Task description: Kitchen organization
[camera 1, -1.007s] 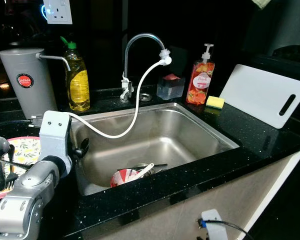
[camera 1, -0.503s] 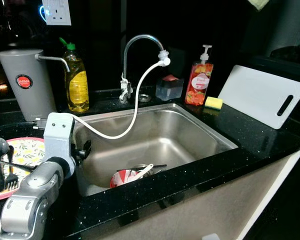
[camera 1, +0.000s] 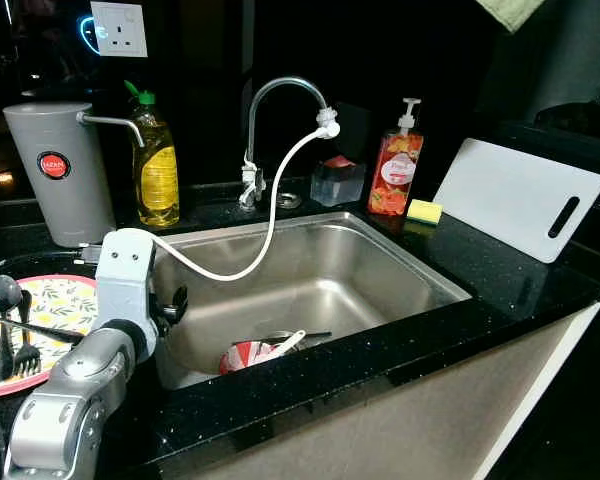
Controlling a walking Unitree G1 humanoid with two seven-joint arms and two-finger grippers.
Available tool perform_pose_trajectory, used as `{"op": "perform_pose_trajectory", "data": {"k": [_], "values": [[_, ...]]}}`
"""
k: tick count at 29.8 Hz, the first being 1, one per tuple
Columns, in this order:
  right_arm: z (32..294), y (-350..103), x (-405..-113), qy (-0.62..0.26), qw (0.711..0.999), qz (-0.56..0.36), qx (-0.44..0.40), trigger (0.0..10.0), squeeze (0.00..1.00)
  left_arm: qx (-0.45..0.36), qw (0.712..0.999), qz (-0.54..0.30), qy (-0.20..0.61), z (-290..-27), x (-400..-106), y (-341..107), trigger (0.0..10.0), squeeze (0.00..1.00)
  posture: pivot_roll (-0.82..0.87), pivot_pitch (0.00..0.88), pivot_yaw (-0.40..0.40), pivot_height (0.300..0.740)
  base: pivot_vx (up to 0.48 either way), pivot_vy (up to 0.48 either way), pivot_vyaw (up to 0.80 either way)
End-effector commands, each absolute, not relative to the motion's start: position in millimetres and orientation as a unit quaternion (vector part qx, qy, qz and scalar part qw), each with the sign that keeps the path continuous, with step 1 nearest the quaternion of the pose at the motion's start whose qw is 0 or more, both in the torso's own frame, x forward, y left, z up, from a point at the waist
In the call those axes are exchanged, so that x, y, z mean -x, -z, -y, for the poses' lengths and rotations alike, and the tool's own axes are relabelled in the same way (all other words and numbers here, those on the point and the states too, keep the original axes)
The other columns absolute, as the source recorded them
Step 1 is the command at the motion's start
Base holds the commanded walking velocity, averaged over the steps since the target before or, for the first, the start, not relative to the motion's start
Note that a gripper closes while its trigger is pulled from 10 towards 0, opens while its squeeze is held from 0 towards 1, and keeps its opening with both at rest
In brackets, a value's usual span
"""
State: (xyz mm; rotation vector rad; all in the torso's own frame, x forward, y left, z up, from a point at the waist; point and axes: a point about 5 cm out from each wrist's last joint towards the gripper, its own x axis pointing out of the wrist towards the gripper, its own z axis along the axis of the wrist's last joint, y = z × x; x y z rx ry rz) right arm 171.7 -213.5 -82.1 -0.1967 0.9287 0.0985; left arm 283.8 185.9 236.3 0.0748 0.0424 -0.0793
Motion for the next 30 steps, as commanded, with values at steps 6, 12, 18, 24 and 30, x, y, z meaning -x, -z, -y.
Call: {"op": "perform_pose_trajectory", "data": {"k": [6, 12, 18, 24, 30], "values": [[218, 81, -173, -0.039, 0.888, -0.448, 0.096, 10.0, 0.0, -0.041, 0.999, -0.024, 0.027, -186, -281, -235, 10.0, 0.0, -0.03, 0.015, -0.063, 0.74, 0.0, 0.0, 0.0], [218, 80, -174, -0.039, 0.89, -0.445, 0.098, 10.0, 0.0, -0.052, 0.998, -0.023, 0.022, -188, -280, -236, 10.0, 0.0, -0.03, 0.025, -0.052, 0.74, 0.0, 0.0, 0.0], [217, 82, -170, -0.04, 0.887, -0.45, 0.098, 10.0, 0.0, -0.055, 0.998, -0.02, 0.019, -190, -280, -238, 10.0, 0.0, -0.01, 0.025, -0.043, 0.74, 0.0, 0.0, 0.0], [209, 85, -167, -0.051, 0.883, -0.455, 0.101, 10.0, 0.0, -0.063, 0.997, -0.022, 0.024, -193, -282, -239, 10.0, 0.0, -0.01, 0.019, -0.029, 0.74, 0.0, 0.0, 0.0], [208, 86, -166, -0.047, 0.883, -0.456, 0.098, 10.0, 0.0, -0.077, 0.996, -0.02, 0.037, -193, -283, -241, 10.0, 0.0, -0.01, 0.01, -0.017, 0.74, 0.0, 0.0, 0.0]]}}
